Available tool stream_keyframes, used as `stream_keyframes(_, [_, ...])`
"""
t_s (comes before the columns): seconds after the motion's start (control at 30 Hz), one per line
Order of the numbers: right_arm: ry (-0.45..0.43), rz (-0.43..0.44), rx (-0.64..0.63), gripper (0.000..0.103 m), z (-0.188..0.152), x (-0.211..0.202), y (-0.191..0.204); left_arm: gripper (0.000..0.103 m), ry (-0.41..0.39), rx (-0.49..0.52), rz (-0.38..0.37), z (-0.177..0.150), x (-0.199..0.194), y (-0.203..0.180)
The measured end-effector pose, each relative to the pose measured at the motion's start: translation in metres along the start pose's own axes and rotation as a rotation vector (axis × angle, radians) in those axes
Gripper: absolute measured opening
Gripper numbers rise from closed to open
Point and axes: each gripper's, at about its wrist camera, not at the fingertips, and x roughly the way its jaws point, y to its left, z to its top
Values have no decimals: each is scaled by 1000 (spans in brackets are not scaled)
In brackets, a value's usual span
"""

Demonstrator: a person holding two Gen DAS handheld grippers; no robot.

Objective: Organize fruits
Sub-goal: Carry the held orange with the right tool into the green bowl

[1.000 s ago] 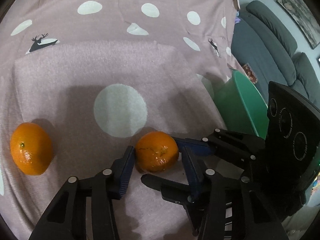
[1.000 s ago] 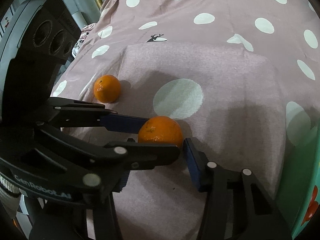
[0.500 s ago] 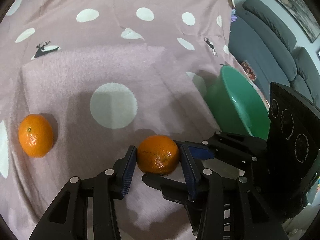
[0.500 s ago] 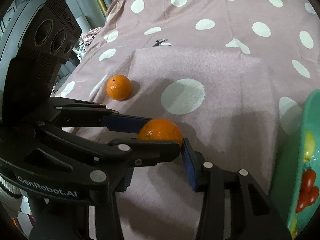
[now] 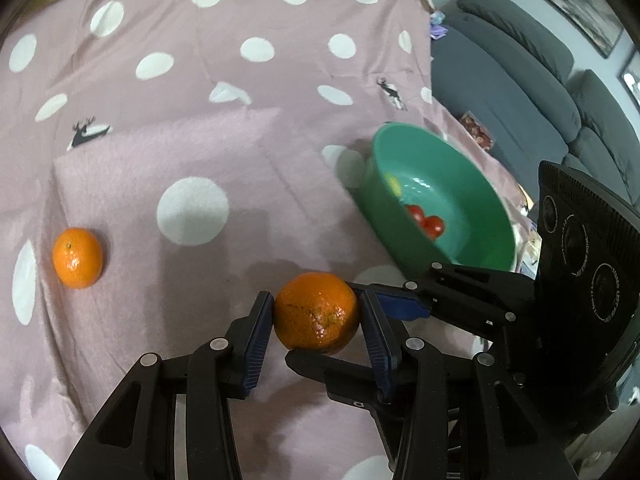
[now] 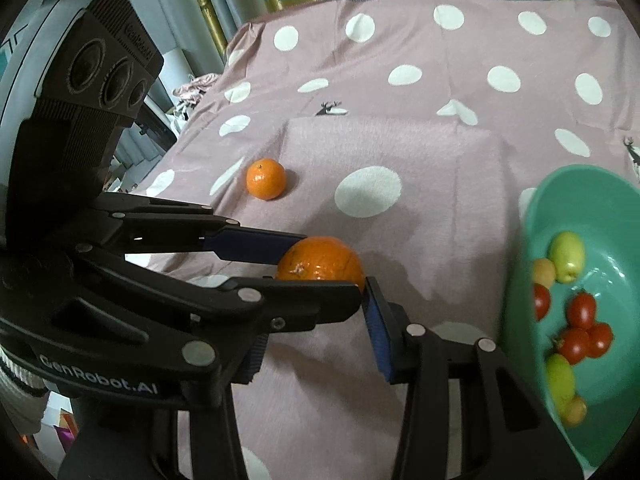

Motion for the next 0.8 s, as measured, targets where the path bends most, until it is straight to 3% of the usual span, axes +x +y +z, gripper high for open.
stream_keyframes(0.37, [-109, -49, 25, 44, 2, -50, -21, 45, -45, 84, -11, 23, -7, -45])
stream_keyframes(0.8, [-173, -123, 94, 44, -7, -89, -65, 45, -34, 184, -56, 48, 20, -95])
